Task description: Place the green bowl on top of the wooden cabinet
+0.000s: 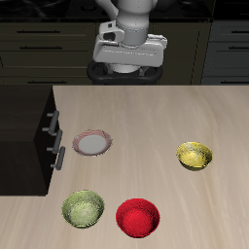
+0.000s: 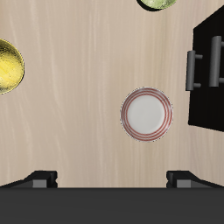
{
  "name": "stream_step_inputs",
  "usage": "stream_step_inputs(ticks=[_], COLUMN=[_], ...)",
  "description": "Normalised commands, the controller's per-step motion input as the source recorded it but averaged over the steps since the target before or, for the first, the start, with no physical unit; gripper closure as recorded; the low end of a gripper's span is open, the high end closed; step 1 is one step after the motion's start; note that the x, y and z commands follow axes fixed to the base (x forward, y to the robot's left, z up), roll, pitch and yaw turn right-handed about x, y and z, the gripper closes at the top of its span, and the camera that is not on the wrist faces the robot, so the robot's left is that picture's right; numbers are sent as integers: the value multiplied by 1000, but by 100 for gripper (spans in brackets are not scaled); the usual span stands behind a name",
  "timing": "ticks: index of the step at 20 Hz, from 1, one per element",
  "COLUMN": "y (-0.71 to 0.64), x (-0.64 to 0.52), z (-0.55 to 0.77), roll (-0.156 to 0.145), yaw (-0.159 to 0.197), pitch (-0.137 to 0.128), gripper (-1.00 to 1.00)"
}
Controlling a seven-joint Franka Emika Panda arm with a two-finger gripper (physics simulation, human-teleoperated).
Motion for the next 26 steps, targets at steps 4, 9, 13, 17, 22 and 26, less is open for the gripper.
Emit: stream_step_inputs(ticks=[4,9,13,17,22,26], y=[-3,26,-8,32,21,17], x=[255,395,352,391,351,337], z=[3,45,-51,-52,31,7], roll=[-30,10,-20,-11,-4,5], yaw=[15,14,22,10,-5,16], pitch=[0,-20,7,12,14,14], gripper=[-100,-100,-100,-100,-100,-100])
